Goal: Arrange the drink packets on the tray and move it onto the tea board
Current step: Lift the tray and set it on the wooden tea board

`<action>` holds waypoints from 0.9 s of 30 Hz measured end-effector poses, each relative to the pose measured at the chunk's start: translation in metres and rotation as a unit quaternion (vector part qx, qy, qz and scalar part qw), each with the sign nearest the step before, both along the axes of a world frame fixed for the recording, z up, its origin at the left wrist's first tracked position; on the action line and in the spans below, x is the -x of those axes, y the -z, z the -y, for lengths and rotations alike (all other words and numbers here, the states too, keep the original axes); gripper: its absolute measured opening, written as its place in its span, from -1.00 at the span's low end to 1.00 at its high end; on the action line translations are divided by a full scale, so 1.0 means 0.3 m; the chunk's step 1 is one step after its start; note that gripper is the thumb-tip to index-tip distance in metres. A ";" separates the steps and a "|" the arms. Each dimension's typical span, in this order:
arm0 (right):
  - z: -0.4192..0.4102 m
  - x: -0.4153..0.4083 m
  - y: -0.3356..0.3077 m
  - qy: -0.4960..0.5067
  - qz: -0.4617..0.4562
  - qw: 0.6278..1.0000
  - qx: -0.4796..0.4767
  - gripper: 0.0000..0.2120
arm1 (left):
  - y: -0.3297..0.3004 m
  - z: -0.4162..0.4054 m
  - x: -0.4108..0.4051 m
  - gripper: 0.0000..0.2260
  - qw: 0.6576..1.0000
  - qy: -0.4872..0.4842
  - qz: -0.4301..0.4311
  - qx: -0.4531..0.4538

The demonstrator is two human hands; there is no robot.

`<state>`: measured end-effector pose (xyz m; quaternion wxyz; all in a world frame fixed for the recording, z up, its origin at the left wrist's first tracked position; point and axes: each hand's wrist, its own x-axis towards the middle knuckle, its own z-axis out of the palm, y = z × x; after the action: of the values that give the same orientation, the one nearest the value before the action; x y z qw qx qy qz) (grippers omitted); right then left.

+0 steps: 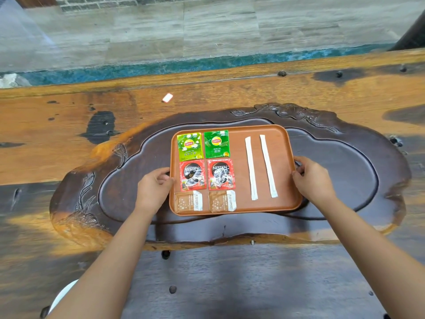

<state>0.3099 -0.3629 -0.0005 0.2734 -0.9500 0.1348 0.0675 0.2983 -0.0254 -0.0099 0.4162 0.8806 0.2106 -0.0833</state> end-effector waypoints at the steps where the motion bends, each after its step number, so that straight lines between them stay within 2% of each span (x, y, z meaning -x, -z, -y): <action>1: 0.001 0.009 -0.003 -0.004 -0.006 1.000 0.000 -0.61 | -0.002 -0.001 0.007 -0.72 1.000 0.002 -0.007 0.006; 7: 0.001 0.126 -0.017 0.003 -0.049 0.999 -0.011 -0.56 | -0.030 -0.011 0.124 -0.68 0.995 -0.034 -0.043 0.080; 11: -0.031 0.281 -0.047 0.010 -0.015 1.000 0.022 -0.60 | -0.051 -0.004 0.315 -0.78 0.993 -0.077 -0.026 0.086; 14: -0.136 0.423 -0.063 -0.053 0.021 0.998 0.018 -0.65 | -0.072 0.057 0.479 -0.86 0.997 -0.074 0.024 0.023; 18: -0.303 0.596 -0.011 -0.231 0.040 0.971 0.038 -0.75 | -0.057 0.111 0.668 -0.91 0.994 0.007 0.061 -0.093; 21: -0.384 0.661 0.037 -0.337 0.049 0.938 0.064 -0.74 | -0.054 0.069 0.746 -0.77 0.983 0.046 0.064 -0.168; 27: -0.484 0.690 0.125 -0.438 0.031 0.890 0.120 -0.62 | -0.072 -0.149 0.800 -0.70 0.963 -0.014 0.086 -0.256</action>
<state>0.1028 -0.2176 -0.0381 0.1044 -0.9397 -0.2968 0.1344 0.0582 0.0192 0.0117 0.1947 0.9585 0.2008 0.0557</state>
